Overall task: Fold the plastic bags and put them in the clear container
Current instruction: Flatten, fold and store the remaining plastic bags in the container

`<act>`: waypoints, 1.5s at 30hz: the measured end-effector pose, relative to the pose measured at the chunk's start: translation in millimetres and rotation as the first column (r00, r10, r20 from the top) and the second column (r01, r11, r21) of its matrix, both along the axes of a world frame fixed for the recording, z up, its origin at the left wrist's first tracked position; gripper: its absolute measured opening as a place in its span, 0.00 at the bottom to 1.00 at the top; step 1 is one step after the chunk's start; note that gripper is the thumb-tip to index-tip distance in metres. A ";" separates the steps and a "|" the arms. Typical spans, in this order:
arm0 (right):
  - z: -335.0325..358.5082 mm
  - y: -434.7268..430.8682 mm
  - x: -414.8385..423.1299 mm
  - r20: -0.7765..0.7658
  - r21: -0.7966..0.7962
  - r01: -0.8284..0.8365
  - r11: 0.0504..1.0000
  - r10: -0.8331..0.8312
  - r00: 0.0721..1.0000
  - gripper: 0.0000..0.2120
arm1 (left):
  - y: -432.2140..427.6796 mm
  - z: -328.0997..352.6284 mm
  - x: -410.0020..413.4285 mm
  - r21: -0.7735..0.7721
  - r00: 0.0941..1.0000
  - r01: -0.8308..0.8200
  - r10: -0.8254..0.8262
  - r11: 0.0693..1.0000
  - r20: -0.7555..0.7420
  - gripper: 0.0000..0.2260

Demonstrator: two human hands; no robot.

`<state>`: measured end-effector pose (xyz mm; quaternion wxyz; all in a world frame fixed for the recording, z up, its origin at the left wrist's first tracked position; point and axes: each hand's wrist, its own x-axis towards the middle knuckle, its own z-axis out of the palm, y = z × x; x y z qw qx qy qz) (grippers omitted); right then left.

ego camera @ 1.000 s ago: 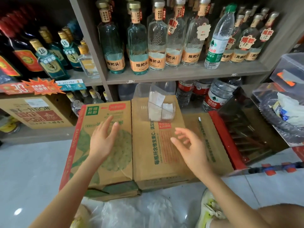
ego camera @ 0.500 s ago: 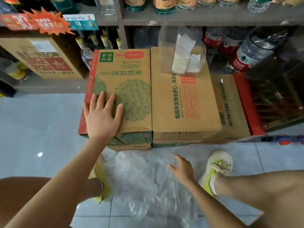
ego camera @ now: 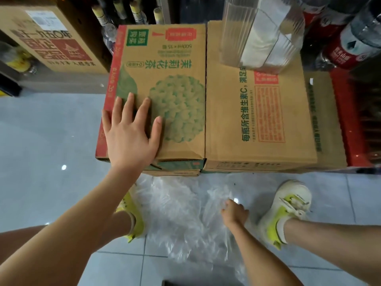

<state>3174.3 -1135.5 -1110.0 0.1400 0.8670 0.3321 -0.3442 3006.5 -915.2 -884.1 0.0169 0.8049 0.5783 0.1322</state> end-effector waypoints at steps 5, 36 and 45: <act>56.5 11.8 9.0 -0.062 0.323 0.060 0.944 -0.043 0.997 0.08 | 0.2 4.4 -0.1 -0.029 1.000 0.003 -0.004 1.000 -0.014 0.28; 335.4 16.1 79.4 -0.290 0.736 0.057 0.675 0.238 0.927 0.13 | -81.8 97.1 -5.3 -0.497 0.655 0.362 0.164 0.788 0.738 0.05; 349.6 73.3 2.9 -0.347 0.835 0.101 0.541 0.376 0.859 0.10 | -89.3 127.8 15.2 -0.358 0.551 0.382 0.101 0.852 0.828 0.11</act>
